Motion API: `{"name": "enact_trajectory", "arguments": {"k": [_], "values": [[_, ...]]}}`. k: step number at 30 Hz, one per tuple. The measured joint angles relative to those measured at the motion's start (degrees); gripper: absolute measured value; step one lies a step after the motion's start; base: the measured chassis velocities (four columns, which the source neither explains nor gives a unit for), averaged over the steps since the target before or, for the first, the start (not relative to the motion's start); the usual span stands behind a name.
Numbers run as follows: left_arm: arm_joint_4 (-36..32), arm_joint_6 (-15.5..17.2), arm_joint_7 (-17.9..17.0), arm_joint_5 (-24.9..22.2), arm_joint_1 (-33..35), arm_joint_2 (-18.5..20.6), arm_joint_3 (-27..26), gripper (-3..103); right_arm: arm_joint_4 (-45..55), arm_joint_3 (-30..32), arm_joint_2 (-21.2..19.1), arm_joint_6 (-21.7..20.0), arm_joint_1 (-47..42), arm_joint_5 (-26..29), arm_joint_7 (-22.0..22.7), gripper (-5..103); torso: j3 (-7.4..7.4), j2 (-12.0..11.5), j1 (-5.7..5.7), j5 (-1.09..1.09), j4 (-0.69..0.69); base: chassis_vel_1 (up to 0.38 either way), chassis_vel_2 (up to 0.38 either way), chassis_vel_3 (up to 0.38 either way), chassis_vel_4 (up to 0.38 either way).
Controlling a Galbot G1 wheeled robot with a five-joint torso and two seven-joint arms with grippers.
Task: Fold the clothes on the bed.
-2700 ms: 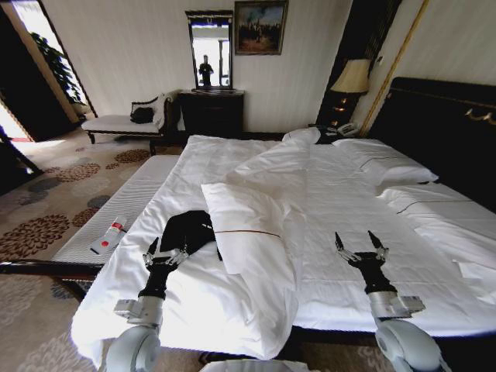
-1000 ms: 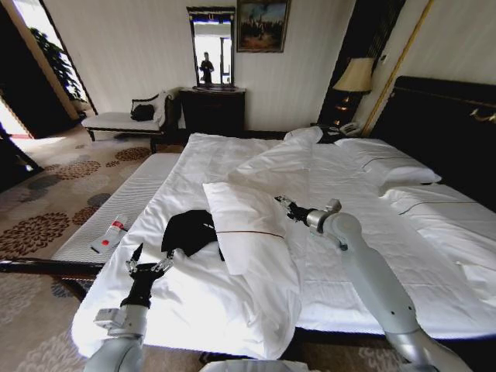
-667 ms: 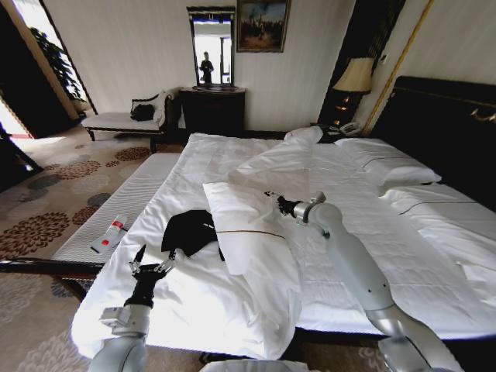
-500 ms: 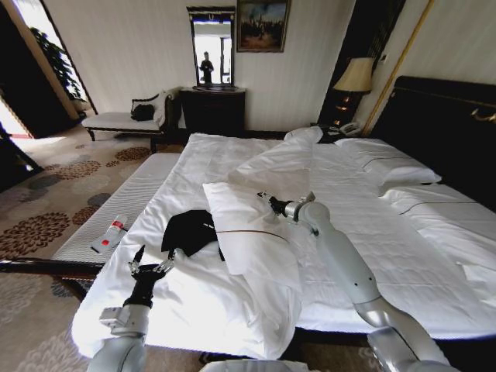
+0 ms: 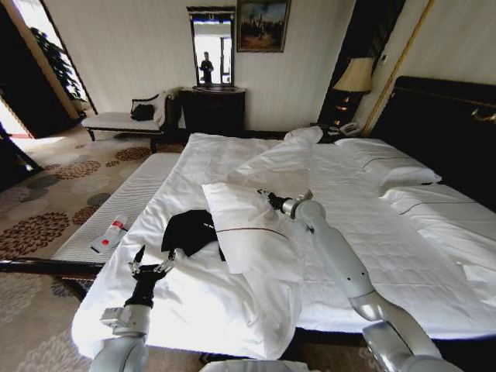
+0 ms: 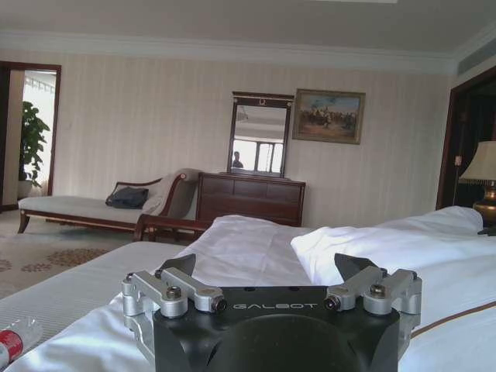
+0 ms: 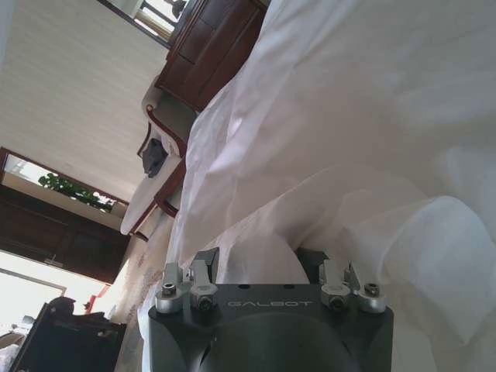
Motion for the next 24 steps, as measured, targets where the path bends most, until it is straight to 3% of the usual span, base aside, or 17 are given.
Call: {"name": "enact_trajectory", "arguments": {"k": [1, 4, 6, 12, 15, 24], "values": [[0.0, 0.0, 0.0, 0.0, 0.0, 0.0, 0.0, 100, 0.0, 0.0, 0.0, 0.0, 0.0, 0.0, 0.0, 59, 0.0, 0.0, 0.0, 0.0, 0.0, 0.0, 0.0, 0.0, 0.0], [0.05, -0.04, 0.0, 0.05, -0.08, -0.1, 0.12, 100, 0.37, 0.08, 0.14, 0.82, -0.43, -1.07, -1.26, 43, 0.0, 0.0, 0.0, 0.0, 0.0, 0.0, 0.0, 0.0, 0.0], [0.05, -0.05, 0.0, 0.05, -0.11, -0.12, 0.14, 100, 0.45, 0.08, 0.13, 0.82, -0.54, -1.16, -1.27, 43, 0.0, 0.0, 0.0, 0.0, 0.0, 0.0, 0.0, 0.0, 0.0], [0.29, -0.23, -0.02, 0.07, -0.13, -0.07, 0.22, 100, 2.13, 0.93, -0.28, 1.23, -1.52, -1.68, -1.37, 16, 0.0, 0.0, 0.0, 0.0, 0.0, 0.0, 0.0, 0.0, 0.0], [0.3, -0.32, -0.02, 0.07, -0.05, 0.09, 0.29, 100, 3.47, 1.51, -0.65, 3.94, -2.41, -4.01, -3.31, 5, 0.0, 0.0, 0.0, 0.0, 0.01, 0.0, 0.0, 0.0, 0.0], [-0.27, -0.48, -0.05, 0.26, 0.13, 0.76, 0.34, 100, 9.42, 5.3, -3.33, 10.57, -7.05, -8.79, -10.83, 1, 0.0, 0.0, 0.0, 0.01, 0.0, 0.0, 0.0, 0.0, 0.0]]}}
